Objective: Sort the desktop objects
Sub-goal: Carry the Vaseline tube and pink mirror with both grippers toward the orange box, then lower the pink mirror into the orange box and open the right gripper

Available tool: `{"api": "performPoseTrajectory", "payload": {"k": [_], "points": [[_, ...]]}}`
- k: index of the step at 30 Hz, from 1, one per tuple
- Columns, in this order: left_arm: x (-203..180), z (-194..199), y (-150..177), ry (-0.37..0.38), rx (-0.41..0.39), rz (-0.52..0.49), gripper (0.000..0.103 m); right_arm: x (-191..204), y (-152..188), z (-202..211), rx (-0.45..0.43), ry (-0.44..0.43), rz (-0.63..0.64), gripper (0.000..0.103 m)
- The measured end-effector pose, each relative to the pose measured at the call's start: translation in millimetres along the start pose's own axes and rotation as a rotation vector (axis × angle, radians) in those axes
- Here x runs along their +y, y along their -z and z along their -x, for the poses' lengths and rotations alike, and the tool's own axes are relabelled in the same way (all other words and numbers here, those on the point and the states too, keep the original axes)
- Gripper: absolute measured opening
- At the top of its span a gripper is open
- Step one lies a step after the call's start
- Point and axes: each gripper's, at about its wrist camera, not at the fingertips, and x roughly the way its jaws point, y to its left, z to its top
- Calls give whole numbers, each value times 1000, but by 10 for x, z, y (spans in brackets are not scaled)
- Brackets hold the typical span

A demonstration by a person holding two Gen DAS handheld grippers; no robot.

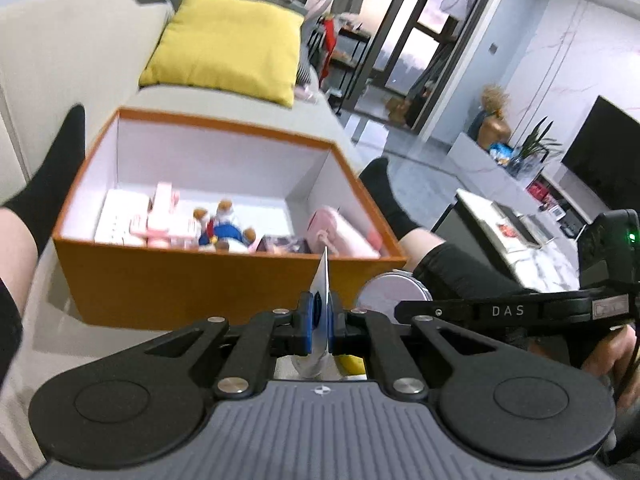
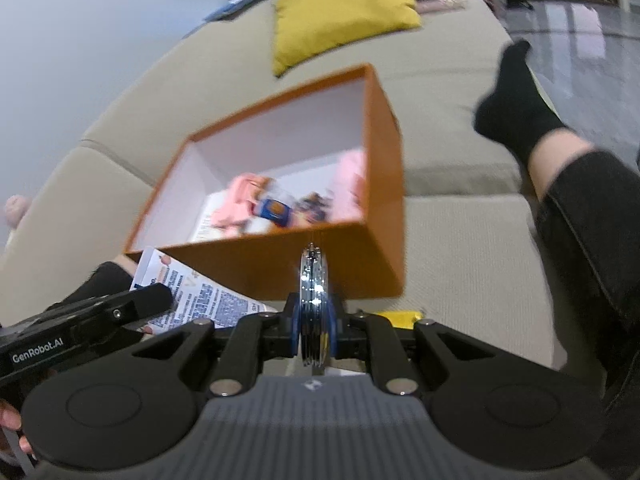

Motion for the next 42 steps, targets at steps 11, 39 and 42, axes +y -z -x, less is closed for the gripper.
{"api": "performPoseTrajectory", "payload": {"k": [11,39,42], "points": [[76,375,-522,10,-111,-27,6,536,-604,126,-53,32,197,14],[648,-505,-1347,-64,-76,-21,6,475,-1689,-1654,207,238,342,14],[687,-629,-1372,-61,-58,-18,6,416,-1710,-1867,274,231,330,14]]}}
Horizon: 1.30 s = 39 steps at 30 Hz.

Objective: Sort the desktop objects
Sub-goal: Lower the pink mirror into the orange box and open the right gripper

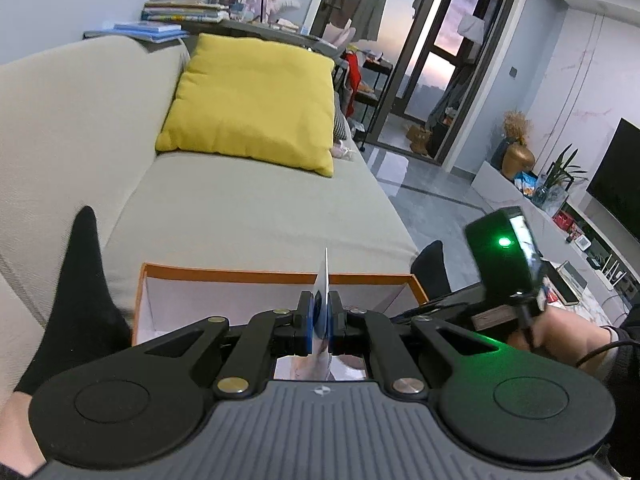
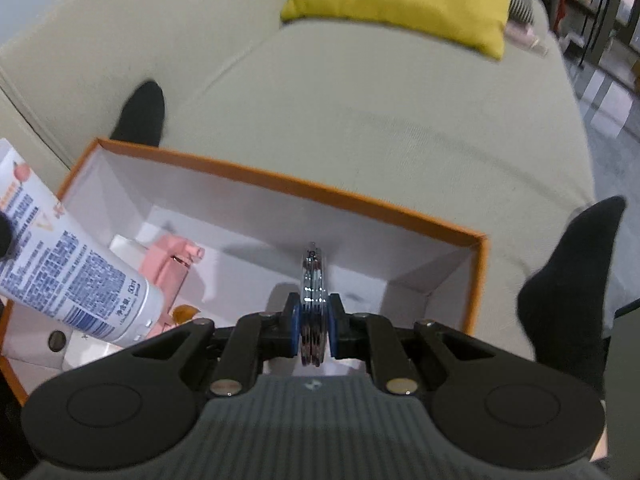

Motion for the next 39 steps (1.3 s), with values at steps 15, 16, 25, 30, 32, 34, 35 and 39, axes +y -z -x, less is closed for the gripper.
{"api": "performPoseTrajectory", "payload": {"k": [15,16,25,30,32,34,35,39], "points": [[99,-189,65,15,35,16,6,130,-55,-223,81,169,233,18],[102,-193,58,14,35,17,6,145,-55,-233,88,182,246,19],[89,-203,33,12,35,11,6,124,-139,-186,126,220,273,38],[89,-214,35,14,39,15,6,129,-147,-193,128,254,305,36],[89,-214,38,14,39,15,6,121,-155,-191,132,251,303,36],[87,-219,31,12,38,14,6,126,-156,-174,118,234,309,33],[87,-219,32,12,38,15,6,137,-162,-169,114,209,308,31],[93,-229,11,1,37,13,6,149,-156,-226,120,84,285,30]]}}
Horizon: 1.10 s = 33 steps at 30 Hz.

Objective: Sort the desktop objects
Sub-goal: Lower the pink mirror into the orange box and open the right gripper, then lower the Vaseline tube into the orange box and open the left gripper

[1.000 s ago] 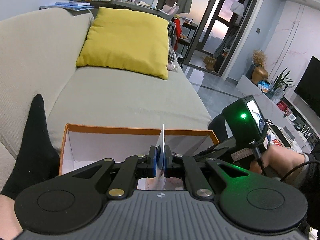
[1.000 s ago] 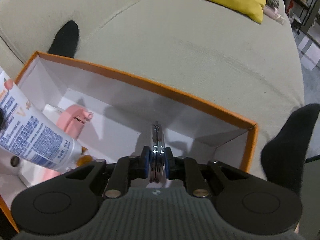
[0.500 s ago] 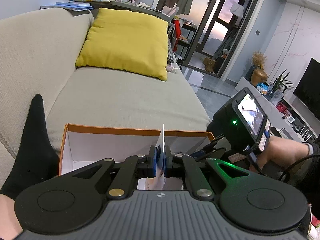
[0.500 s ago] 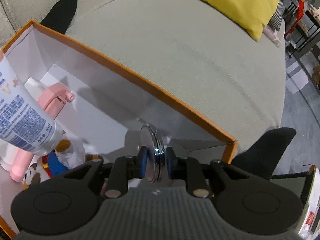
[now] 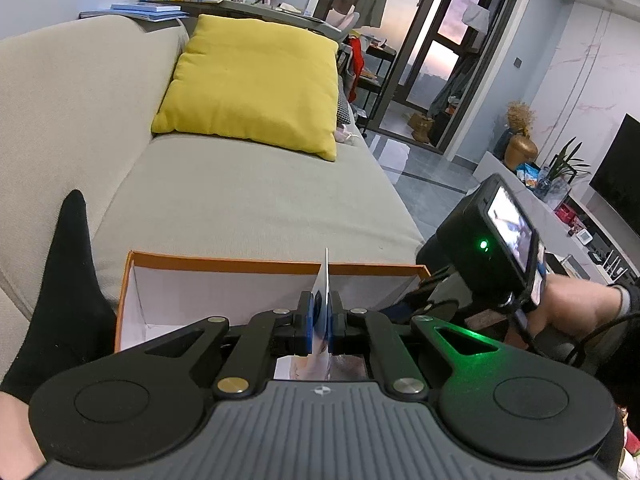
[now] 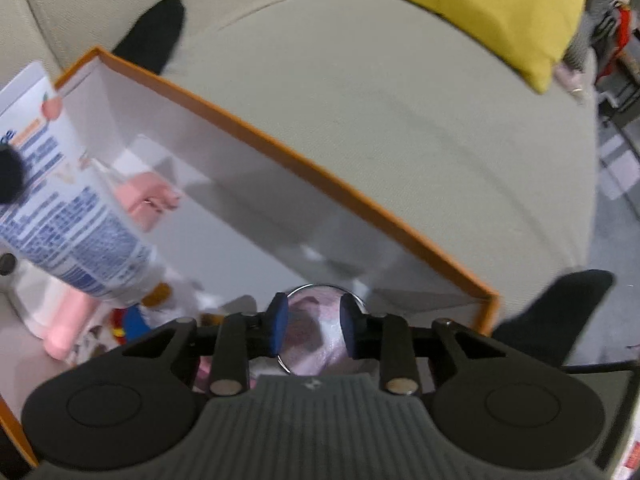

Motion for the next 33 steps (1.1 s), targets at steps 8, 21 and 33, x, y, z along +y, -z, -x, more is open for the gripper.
{"api": "performPoseTrajectory", "payload": {"k": [8,21,33], "points": [[-2,-22,-36,-9,9,-10,6,272,13,-250,21,11,212,31],[-24,-64,-43,-4,14,-13,6,180,25,-300,71,126,228,25],[-263,-361,-58,-35,39,-47,6,-106,118,405,-163,42,24,25]]}}
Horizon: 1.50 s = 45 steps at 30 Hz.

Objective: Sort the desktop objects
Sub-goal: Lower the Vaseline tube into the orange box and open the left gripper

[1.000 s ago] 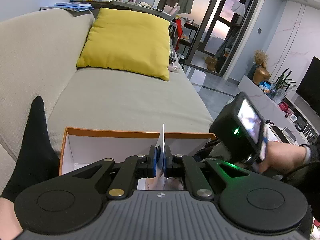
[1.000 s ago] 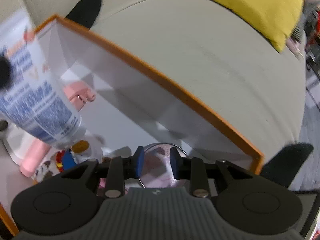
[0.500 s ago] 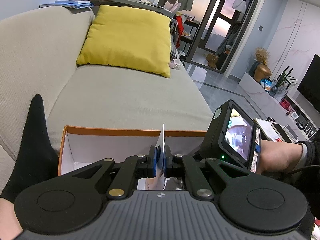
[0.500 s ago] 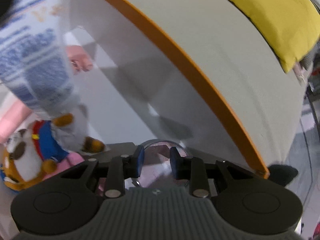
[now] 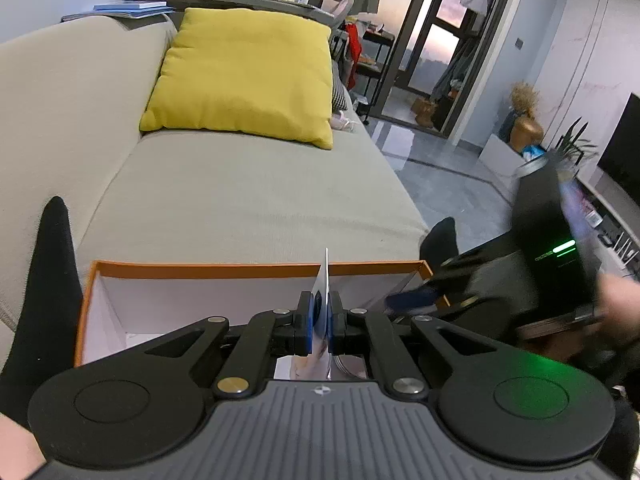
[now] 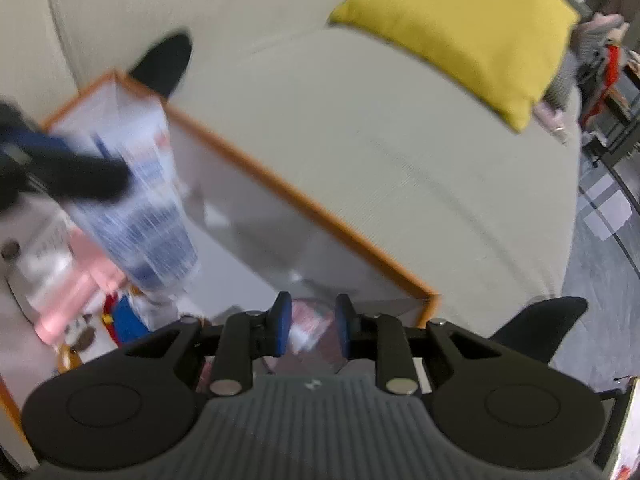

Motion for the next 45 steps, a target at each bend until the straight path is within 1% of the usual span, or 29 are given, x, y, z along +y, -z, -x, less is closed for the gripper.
{"api": "performPoseTrajectory", "payload": {"k": [5,6,8,9,11,13,15,18,22,26,30,34,36,39,45], "points": [[-100,-238,3,-41,17,-11,6,-178,68,294,-103,20,-118,25],[-124,-291,3,-58,17,-19,6,-210,172,339,-121,26,-133,26],[-174,-365,9,-76,20,-39,6,-253,226,391,-148,33,-150,26],[-204,-402,15,-81,17,-57,6,-143,214,375,-155,37,-155,26],[-260,-463,29,-78,11,-99,6,-241,303,423,-163,43,-174,26],[-297,-528,33,-49,13,-145,6,-307,476,445,-163,41,-196,26],[-340,-578,30,-35,16,-203,6,-397,513,369,-161,32,-206,26],[-398,-625,25,-2,24,-290,6,-430,532,317,-160,20,-203,26],[-468,-688,60,20,44,-438,6,-441,542,325,-160,13,-202,26],[-490,-766,133,3,88,-578,7,-437,575,358,-160,14,-200,27],[-546,-748,222,-26,89,-737,8,-446,594,373,-160,16,-205,27],[-625,-746,335,-90,87,-888,14,-456,604,383,-161,20,-207,31],[-644,-745,368,-113,87,-923,15,-446,615,405,-161,22,-208,31],[-650,-735,384,-132,82,-940,17,-443,628,424,-160,25,-207,31],[-648,-714,321,-132,73,-942,22,-443,678,480,-156,32,-200,32]]}}
